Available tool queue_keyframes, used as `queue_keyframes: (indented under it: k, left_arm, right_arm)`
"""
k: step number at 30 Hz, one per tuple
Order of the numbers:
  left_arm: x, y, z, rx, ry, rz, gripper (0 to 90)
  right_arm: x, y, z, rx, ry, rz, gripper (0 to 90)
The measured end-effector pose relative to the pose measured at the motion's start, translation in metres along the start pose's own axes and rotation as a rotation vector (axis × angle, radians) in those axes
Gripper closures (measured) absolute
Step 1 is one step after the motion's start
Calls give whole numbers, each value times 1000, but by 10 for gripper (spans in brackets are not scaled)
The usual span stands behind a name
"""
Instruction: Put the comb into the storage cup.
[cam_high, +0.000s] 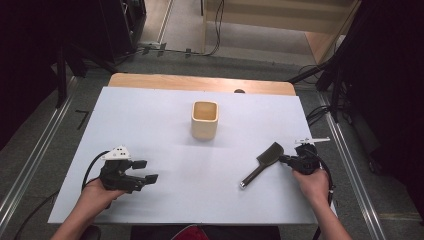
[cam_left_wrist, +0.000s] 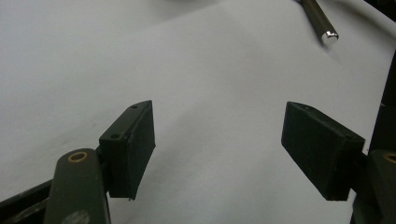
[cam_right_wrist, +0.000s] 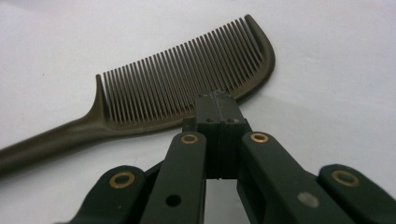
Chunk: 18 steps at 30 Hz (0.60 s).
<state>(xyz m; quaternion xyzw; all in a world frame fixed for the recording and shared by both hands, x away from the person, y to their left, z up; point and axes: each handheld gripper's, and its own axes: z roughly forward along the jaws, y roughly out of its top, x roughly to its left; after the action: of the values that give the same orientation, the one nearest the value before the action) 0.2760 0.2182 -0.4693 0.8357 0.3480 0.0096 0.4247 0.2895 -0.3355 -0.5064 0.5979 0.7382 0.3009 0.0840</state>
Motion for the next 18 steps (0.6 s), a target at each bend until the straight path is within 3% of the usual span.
queue_keyframes:
  k: [18]
  left_arm:
    - [1,-1,-1,-4,3,-3,273]
  right_arm:
    - [11,11,11,10,16,-32,876]
